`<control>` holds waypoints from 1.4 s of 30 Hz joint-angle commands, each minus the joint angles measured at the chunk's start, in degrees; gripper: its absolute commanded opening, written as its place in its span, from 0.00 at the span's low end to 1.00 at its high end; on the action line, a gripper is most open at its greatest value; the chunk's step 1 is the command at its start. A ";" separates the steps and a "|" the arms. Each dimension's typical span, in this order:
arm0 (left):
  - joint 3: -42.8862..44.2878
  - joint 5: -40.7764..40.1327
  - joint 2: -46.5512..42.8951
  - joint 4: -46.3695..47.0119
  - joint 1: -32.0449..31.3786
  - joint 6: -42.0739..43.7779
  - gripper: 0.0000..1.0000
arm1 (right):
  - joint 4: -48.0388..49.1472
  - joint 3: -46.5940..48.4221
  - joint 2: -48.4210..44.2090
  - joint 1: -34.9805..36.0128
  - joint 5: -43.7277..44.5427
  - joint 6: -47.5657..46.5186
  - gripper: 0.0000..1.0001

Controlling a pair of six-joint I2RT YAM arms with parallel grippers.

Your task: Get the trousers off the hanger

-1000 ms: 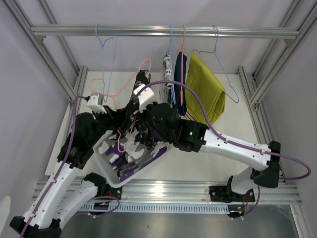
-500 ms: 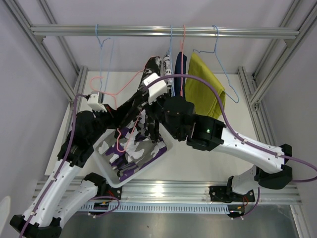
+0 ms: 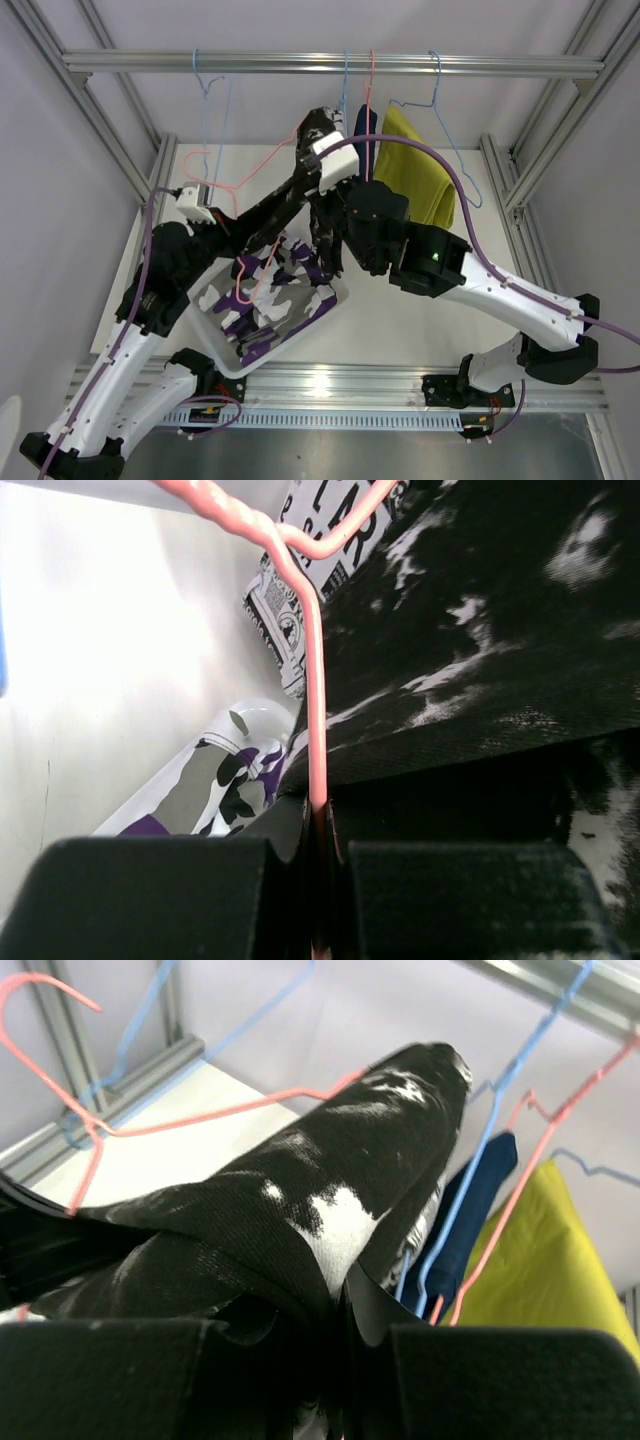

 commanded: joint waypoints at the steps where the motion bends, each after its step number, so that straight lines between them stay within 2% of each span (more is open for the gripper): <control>1: 0.77 -1.84 0.20 -2.39 0.68 1.66 0.01 | 8.63 -3.33 -7.23 -2.01 1.23 5.03 0.00; 6: 0.69 -1.31 0.20 -2.39 0.69 1.66 0.00 | 12.24 -17.04 -9.52 -3.85 -1.06 11.54 0.00; 10: 0.77 -0.87 0.12 -2.30 0.69 1.57 0.01 | 13.03 -21.80 -8.65 -4.91 -2.55 14.35 0.00; 23: 0.68 0.18 -0.50 -2.04 0.77 1.39 0.00 | 13.21 -28.13 -6.89 -5.61 -5.54 18.14 0.00; 34: 0.60 -0.61 -1.90 -1.87 0.68 1.39 0.01 | 10.75 -43.41 -17.07 -5.79 -8.88 19.28 0.00; 42: 0.60 0.01 -1.64 -1.78 0.68 1.22 0.00 | 9.60 -47.65 -21.21 -5.79 -7.74 20.34 0.00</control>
